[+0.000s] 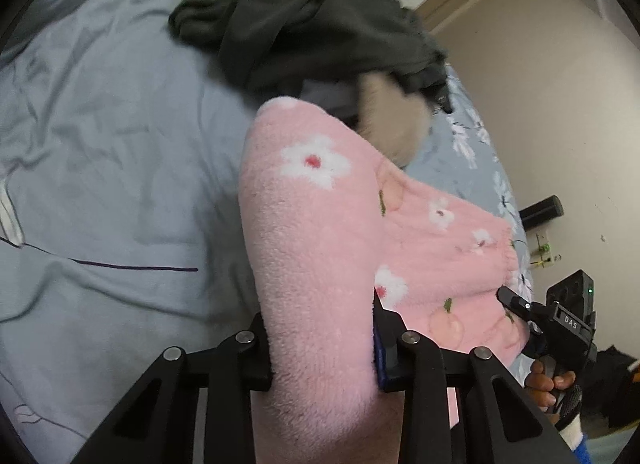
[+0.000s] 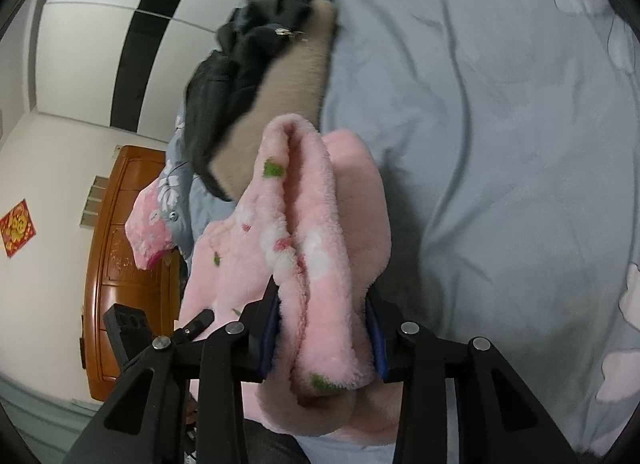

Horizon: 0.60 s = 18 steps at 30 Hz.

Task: Fold clothes
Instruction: 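Grasp the folded pink bundle with the left gripper while the right gripper grasps its other side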

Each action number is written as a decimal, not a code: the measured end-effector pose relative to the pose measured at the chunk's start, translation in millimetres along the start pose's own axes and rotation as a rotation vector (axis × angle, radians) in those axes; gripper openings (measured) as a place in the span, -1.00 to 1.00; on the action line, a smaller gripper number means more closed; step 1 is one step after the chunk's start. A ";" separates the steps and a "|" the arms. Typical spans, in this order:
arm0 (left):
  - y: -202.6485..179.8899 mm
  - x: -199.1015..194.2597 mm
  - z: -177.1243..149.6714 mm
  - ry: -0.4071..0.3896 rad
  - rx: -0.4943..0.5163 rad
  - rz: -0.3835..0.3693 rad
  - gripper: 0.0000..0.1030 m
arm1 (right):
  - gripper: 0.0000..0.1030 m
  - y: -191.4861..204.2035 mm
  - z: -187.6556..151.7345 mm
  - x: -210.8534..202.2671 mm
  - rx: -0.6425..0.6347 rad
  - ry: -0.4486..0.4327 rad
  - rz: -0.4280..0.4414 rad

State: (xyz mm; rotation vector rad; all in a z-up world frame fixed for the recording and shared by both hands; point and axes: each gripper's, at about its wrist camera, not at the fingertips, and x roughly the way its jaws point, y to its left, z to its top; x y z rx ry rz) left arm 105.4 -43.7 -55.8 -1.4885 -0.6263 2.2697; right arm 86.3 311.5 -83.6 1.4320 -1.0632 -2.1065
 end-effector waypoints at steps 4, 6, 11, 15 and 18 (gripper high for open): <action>8.8 -39.7 6.7 -0.055 0.025 -0.015 -0.32 | -0.25 31.6 -8.6 -1.9 -0.037 -0.008 0.020; 19.8 -60.2 7.9 -0.077 0.032 -0.011 -0.32 | -0.25 48.8 -12.5 2.5 -0.058 -0.006 0.029; 52.1 -116.1 16.4 -0.145 0.022 0.025 -0.31 | -0.25 103.3 -23.2 37.2 -0.128 0.038 0.061; 93.1 -164.3 18.5 -0.191 0.020 0.071 -0.31 | -0.25 159.2 -35.7 82.6 -0.197 0.101 0.084; 132.6 -203.8 18.3 -0.218 0.010 0.120 -0.31 | -0.25 206.5 -48.3 122.1 -0.259 0.156 0.103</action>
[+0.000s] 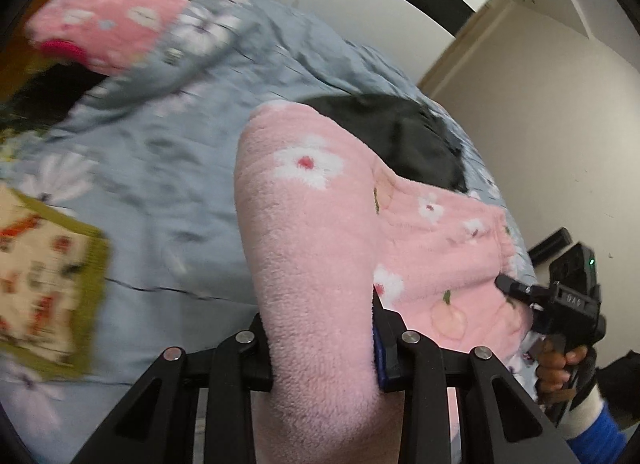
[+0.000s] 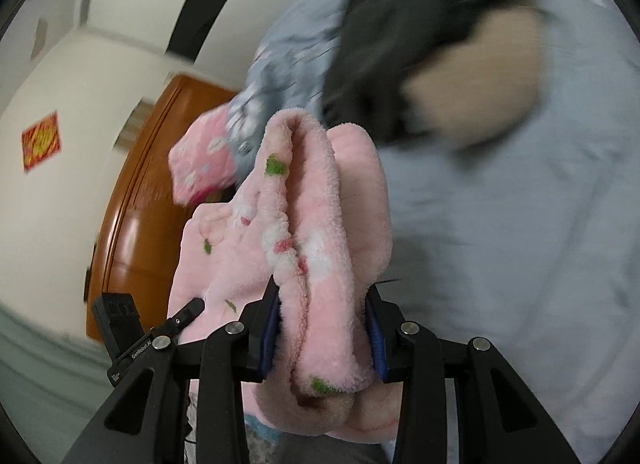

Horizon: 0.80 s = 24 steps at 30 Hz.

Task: Fold clothes
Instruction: 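Grasp the folded pink bundle with the left gripper while the right gripper grasps its other side, then carry the pink bundle with both grippers onto the folded clothes stack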

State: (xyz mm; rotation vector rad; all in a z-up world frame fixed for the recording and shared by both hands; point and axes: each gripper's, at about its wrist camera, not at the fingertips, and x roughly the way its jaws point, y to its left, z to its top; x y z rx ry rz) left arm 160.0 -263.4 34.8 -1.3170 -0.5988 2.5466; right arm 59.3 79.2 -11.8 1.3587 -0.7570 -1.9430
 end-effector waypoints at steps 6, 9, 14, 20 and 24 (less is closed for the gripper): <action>112.7 -73.0 9.4 -0.048 -0.057 0.125 -0.31 | -0.25 98.0 -12.0 109.5 -0.133 0.149 0.055; 167.5 -103.3 15.7 -0.050 -0.078 0.200 -0.31 | -0.25 138.9 -25.8 159.0 -0.183 0.220 0.082; 239.9 -137.8 24.3 -0.041 -0.102 0.285 -0.31 | -0.25 193.3 -53.6 236.2 -0.221 0.312 0.120; 297.7 -140.3 36.4 -0.011 -0.083 0.343 -0.31 | -0.26 216.3 -83.0 284.7 -0.232 0.310 0.120; 312.9 -122.7 52.3 0.022 -0.018 0.366 -0.31 | -0.26 210.1 -93.1 308.1 -0.189 0.276 0.096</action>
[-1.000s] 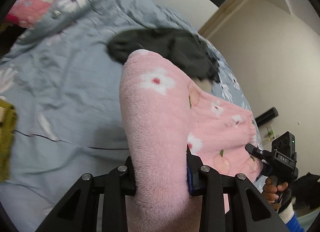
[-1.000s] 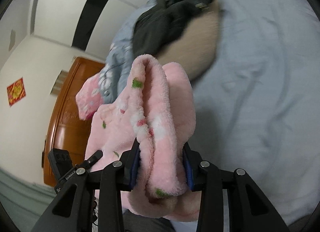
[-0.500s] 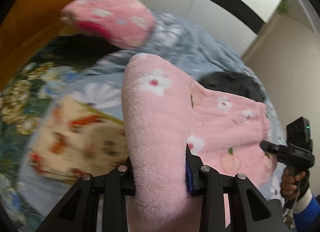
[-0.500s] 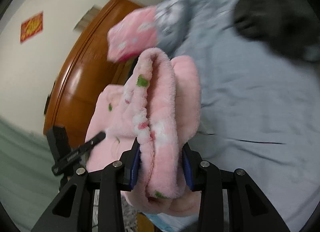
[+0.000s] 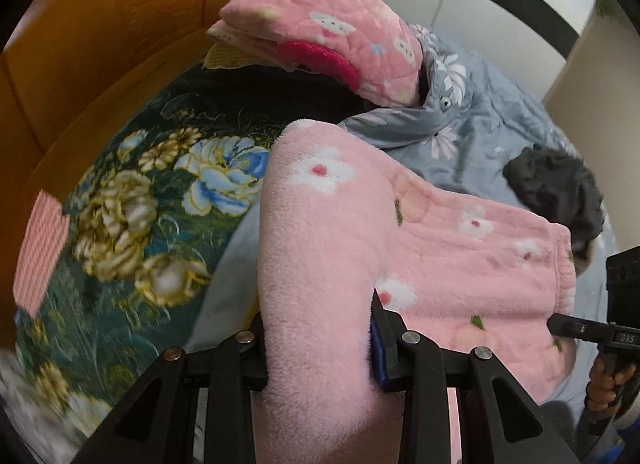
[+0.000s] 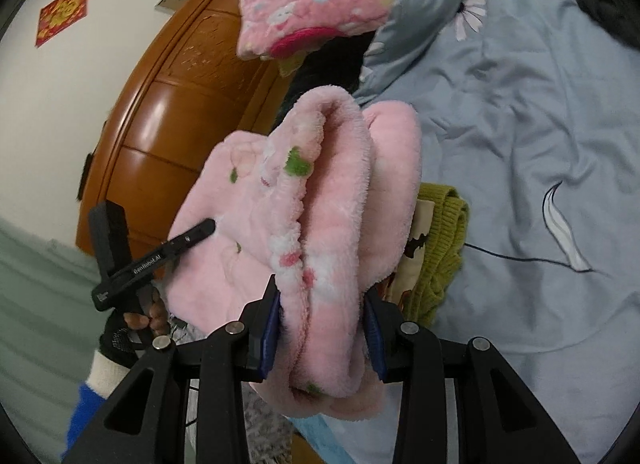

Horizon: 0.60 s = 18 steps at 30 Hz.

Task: Fold clothes
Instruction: 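Carry the pink bundle with both grippers onto the folded clothes stack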

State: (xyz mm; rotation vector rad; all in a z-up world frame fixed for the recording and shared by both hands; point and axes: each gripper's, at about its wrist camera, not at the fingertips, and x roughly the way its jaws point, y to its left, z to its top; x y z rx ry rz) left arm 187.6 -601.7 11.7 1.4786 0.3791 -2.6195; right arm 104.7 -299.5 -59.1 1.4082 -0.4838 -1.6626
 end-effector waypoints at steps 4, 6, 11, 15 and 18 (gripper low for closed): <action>10.1 25.8 7.6 0.024 0.016 -0.021 -0.29 | -0.26 -14.6 -2.8 17.1 0.039 -0.012 -0.023; 12.8 38.9 5.2 0.048 0.017 -0.027 -0.28 | -0.26 -23.7 -4.2 22.5 0.054 -0.008 -0.033; 20.8 61.8 -4.1 0.044 0.010 -0.033 -0.17 | -0.25 -39.1 -4.6 29.4 0.077 0.007 -0.047; 24.4 69.4 -7.3 0.049 0.000 -0.020 -0.10 | -0.24 -39.1 -7.3 30.5 0.074 0.022 -0.054; 25.4 63.7 -6.2 0.028 -0.038 -0.027 -0.05 | -0.22 -37.2 -7.1 30.8 0.067 0.030 -0.054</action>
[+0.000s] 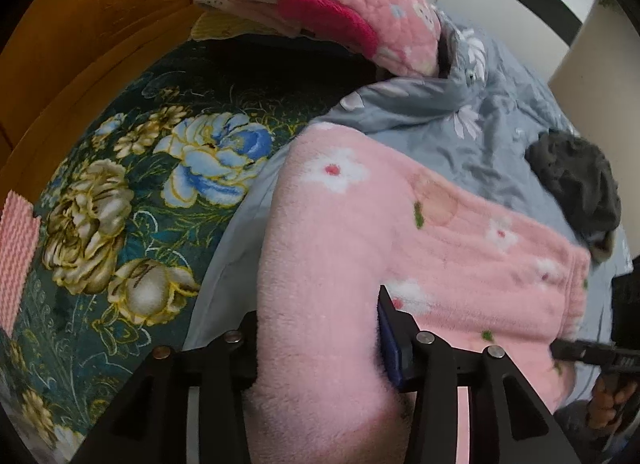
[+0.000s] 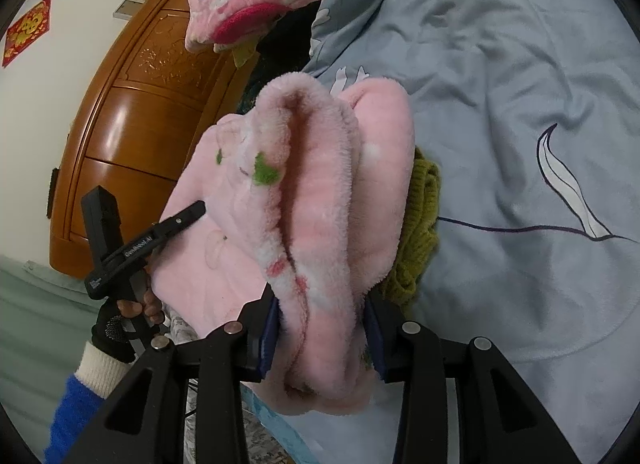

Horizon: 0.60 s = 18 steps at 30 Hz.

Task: Fold clothes
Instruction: 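Carry the pink bundle with both grippers onto the folded clothes stack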

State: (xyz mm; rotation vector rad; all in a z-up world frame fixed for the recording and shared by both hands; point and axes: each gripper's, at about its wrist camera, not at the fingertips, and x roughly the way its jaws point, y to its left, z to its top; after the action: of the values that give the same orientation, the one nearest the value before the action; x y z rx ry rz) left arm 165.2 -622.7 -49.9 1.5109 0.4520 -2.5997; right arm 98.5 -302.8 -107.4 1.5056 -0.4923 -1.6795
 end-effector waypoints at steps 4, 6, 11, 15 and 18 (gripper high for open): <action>-1.5 -20.5 -2.0 -0.054 -0.039 0.044 0.07 | -0.19 6.7 1.6 -3.6 -0.033 0.012 0.000; 3.3 -35.4 -2.3 -0.100 -0.083 0.060 0.15 | -0.18 7.6 1.4 -5.0 -0.032 0.016 -0.002; 8.4 -75.3 -5.4 -0.219 -0.168 0.139 0.16 | -0.11 11.3 0.7 -13.2 -0.053 0.027 -0.018; -24.8 -98.6 -17.4 -0.277 -0.079 0.199 0.16 | -0.07 15.5 -0.7 -36.2 -0.148 0.013 -0.054; -55.9 -104.7 -29.1 -0.290 0.022 0.234 0.24 | -0.07 15.9 -1.4 -63.8 -0.241 -0.033 -0.116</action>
State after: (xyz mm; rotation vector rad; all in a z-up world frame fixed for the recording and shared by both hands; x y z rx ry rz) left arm 229.0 -567.2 38.3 1.0896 0.2034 -2.5822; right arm 102.3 -262.8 -55.4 1.3531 -0.2129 -1.7861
